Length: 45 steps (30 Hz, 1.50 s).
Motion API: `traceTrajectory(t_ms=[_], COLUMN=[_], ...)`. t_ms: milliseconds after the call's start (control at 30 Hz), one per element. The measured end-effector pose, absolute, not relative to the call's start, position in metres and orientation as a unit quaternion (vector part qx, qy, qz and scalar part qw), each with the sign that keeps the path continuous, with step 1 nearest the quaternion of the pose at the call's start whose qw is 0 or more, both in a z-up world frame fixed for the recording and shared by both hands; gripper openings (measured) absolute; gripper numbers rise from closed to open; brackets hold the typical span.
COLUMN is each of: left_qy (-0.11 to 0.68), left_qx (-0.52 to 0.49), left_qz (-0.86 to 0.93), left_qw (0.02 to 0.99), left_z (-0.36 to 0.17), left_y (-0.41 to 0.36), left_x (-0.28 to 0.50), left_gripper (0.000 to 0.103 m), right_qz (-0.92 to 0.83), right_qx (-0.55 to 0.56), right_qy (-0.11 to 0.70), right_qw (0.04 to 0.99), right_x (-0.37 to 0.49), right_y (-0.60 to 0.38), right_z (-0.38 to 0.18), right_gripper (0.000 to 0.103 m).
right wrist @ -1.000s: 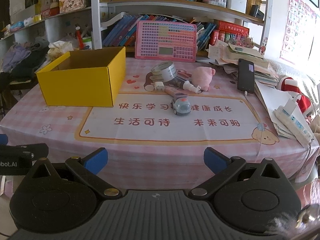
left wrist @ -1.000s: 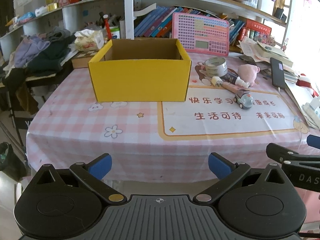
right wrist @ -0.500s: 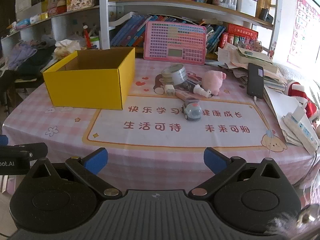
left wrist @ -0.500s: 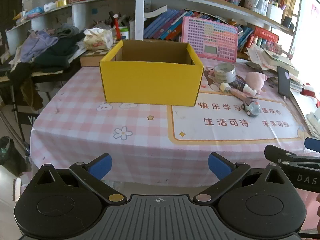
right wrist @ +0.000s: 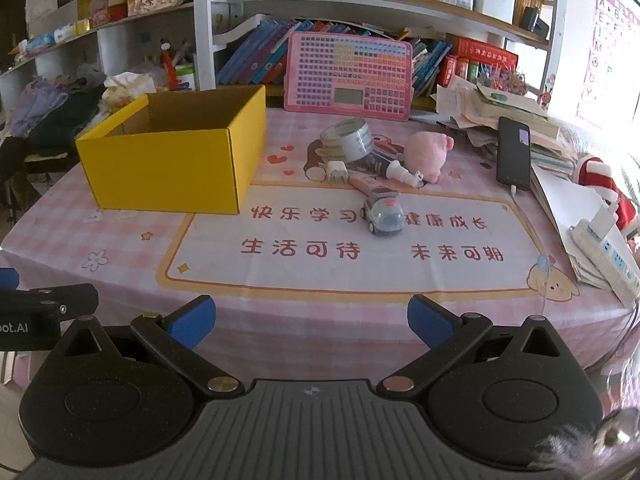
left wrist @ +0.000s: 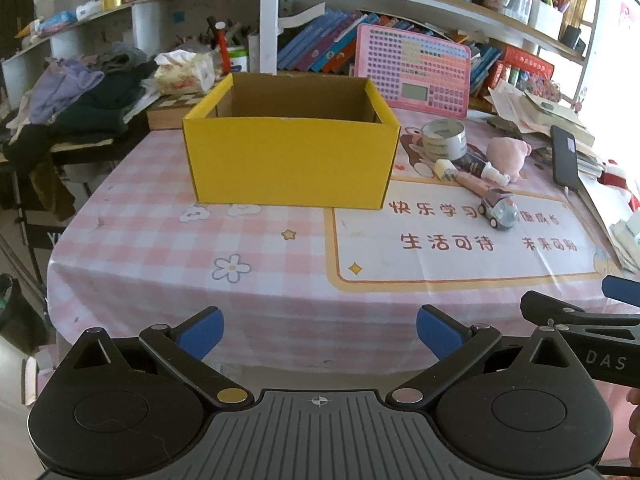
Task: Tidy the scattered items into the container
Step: 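Move both tools toward the pink plush pig and the toy car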
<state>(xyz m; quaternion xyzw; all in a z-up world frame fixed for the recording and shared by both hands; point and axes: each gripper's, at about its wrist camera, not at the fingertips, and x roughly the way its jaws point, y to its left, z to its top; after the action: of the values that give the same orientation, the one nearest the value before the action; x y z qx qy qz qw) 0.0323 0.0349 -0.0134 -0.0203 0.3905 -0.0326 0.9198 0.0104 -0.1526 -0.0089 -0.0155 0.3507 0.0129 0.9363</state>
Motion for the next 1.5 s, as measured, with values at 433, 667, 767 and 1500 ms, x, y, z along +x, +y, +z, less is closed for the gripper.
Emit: traceTrajectory(t_ms=[433,667,767,1500], left_qy=[0.403,0.398,0.396,0.404], left_qx=[-0.005,0.0,0.007,0.038], left_qz=[-0.07,-0.1,-0.118,-0.166], left_qw=[0.913,0.912,0.911,0.899], left_z=[-0.022,-0.023,-0.024,-0.028], left_y=[0.003,-0.023,-0.038,-0.132], left_x=[0.047,0.064,0.072,0.162], left_gripper=[0.103,0.103,0.103,0.103], right_qz=[-0.008,-0.031,-0.043,-0.053], right_qx=[0.001,0.016,0.019,0.047], right_qy=[0.37,0.372,0.371,0.37], right_qw=[0.929,0.928,0.927,0.926], right_x=[0.02,0.031,0.038,0.136], right_y=[-0.181,-0.208,-0.22,-0.309], right_z=[-0.02,-0.024,-0.026,-0.025], right_gripper=[0.103,0.102,0.102,0.102])
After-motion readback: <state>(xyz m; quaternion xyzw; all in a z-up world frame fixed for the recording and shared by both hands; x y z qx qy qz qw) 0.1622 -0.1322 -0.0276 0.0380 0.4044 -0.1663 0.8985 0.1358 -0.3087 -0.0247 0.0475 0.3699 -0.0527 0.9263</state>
